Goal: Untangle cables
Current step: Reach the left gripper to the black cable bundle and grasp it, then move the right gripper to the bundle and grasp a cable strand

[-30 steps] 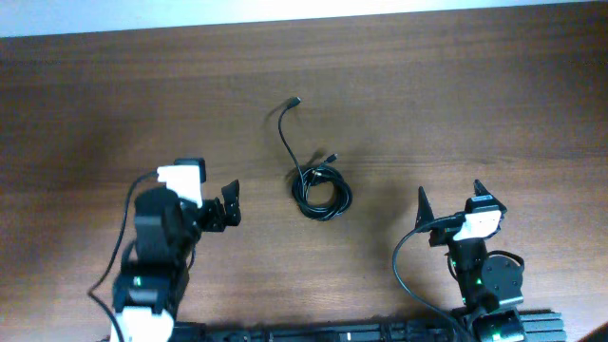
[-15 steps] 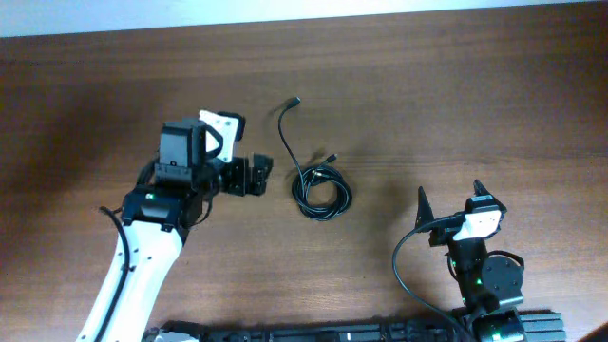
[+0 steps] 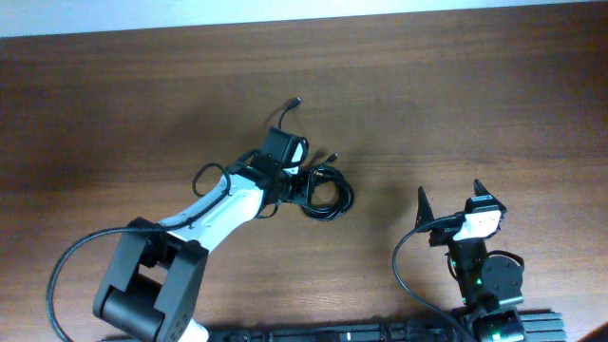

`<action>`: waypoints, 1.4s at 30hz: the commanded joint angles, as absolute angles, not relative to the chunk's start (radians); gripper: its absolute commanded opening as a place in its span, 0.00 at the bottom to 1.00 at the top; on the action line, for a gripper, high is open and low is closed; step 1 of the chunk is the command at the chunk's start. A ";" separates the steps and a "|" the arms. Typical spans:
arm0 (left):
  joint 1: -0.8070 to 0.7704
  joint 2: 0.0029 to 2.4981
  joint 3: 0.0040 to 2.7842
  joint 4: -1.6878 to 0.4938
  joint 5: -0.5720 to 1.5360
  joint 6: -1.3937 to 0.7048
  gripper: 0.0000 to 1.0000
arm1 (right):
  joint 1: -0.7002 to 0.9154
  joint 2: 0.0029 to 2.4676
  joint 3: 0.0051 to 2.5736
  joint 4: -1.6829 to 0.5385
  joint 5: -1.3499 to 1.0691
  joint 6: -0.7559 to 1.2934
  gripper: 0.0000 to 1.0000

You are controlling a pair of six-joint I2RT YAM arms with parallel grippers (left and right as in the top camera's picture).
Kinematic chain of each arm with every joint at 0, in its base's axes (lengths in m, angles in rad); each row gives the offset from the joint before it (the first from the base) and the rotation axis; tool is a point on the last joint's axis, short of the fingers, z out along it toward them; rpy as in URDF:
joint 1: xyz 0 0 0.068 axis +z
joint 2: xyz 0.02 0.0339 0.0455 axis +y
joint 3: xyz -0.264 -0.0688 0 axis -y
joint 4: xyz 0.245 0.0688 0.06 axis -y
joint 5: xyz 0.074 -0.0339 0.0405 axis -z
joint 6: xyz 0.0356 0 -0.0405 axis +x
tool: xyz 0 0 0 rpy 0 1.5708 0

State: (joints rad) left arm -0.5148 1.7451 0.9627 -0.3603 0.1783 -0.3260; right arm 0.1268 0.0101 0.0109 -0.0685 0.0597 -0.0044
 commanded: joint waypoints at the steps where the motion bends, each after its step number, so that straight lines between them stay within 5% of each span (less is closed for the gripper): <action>1: -0.562 1.752 0.977 -0.378 0.017 -0.408 0.59 | 0.123 0.003 0.006 -0.076 0.061 -0.012 0.99; 15: -0.570 1.797 0.977 -0.367 0.038 -0.434 0.51 | 0.123 0.003 0.006 -0.076 0.061 -0.011 0.99; 17: -0.570 1.797 0.977 -0.358 0.038 -0.434 0.18 | 0.123 0.003 0.006 -0.076 0.061 -0.012 0.99; 19: -0.570 1.797 0.977 -0.356 0.038 -0.434 0.00 | 0.123 0.003 0.006 -0.076 0.061 -0.012 0.98; 26: -0.569 1.737 0.982 -0.360 0.083 -0.431 0.00 | 0.123 0.003 0.006 -0.076 0.061 -0.011 0.98; 32: -0.466 1.726 0.981 -0.373 0.395 -0.361 0.00 | 0.123 0.005 0.006 -0.080 0.021 -0.010 0.99; 35: -0.466 1.726 0.981 -0.365 0.448 -0.340 0.00 | 0.123 0.038 0.006 -0.073 -0.106 0.257 0.98; 42: -0.495 1.736 0.981 -0.348 0.392 -0.407 0.00 | 0.124 0.482 0.228 -0.263 -0.233 0.323 0.98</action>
